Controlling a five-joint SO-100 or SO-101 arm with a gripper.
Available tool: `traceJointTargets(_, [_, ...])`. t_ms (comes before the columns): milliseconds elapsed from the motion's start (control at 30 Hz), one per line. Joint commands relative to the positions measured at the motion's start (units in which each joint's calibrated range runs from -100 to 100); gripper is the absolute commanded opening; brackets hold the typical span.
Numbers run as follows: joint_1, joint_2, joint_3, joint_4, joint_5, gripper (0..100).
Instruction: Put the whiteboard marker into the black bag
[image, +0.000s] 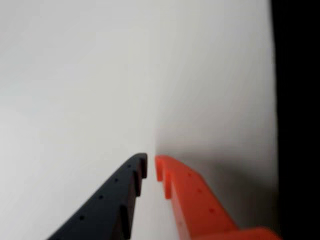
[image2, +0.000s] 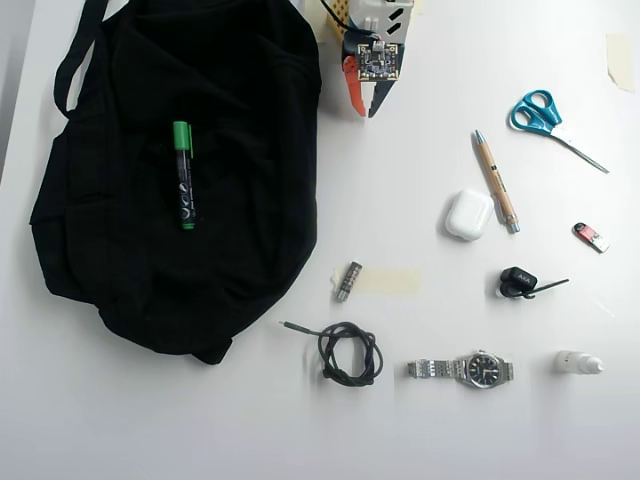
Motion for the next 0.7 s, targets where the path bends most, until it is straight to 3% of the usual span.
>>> traceJointTargets(0, [-2.8, -0.84, 1.07, 0.47, 1.9, 2])
traceJointTargets(167, [-8.48, -0.84, 1.07, 0.47, 2.43, 2])
traceJointTargets(667, [-8.93, -0.84, 1.07, 0.38, 2.43, 2])
